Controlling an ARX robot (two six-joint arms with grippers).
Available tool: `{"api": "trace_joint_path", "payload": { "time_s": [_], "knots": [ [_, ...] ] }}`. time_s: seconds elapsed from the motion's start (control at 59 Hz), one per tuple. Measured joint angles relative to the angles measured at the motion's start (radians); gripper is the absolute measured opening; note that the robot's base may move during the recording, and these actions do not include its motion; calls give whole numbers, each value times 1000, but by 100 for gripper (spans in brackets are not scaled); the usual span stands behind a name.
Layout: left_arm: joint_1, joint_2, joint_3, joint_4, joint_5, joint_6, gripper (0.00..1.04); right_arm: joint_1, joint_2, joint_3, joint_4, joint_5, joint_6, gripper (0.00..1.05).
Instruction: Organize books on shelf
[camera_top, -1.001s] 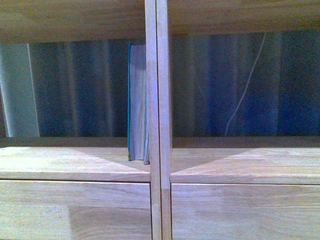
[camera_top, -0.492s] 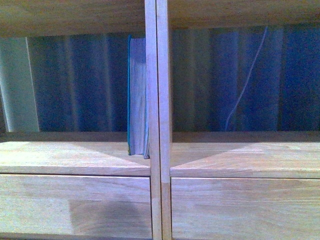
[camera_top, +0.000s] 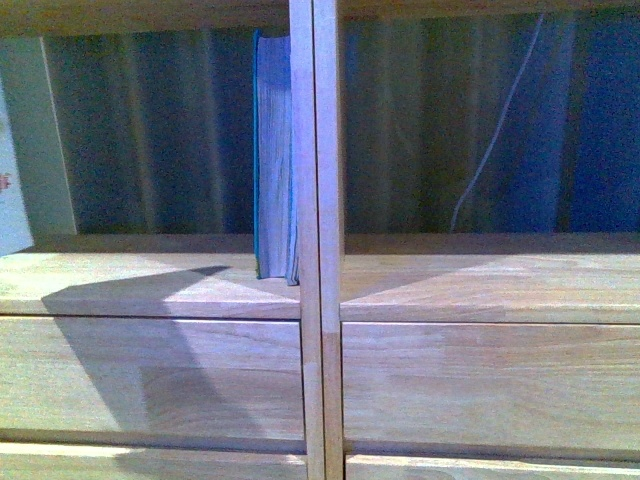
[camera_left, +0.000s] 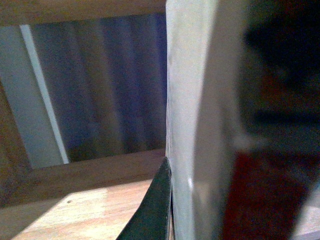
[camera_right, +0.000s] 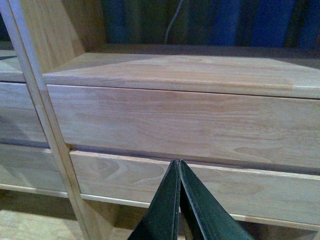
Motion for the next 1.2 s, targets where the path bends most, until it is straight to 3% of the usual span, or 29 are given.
{"api": "trace_joint_path", "payload": {
  "time_s": [0.153,0.305,0.797,1.204],
  "knots": [
    [-50,98,94,-12,7,3,7,0,-34,0,-35,0,0,3],
    [-92,200,209,-60,-17,21,7,0,-182,0,-199,0,0,3],
    [-207,492,634,-216,-79,63,7,0,-200,0,-205,0,0,3],
    [-335,696,918,-326,-144,97,7,0,-200,0,-205,0,-2,63]
  ]
}}
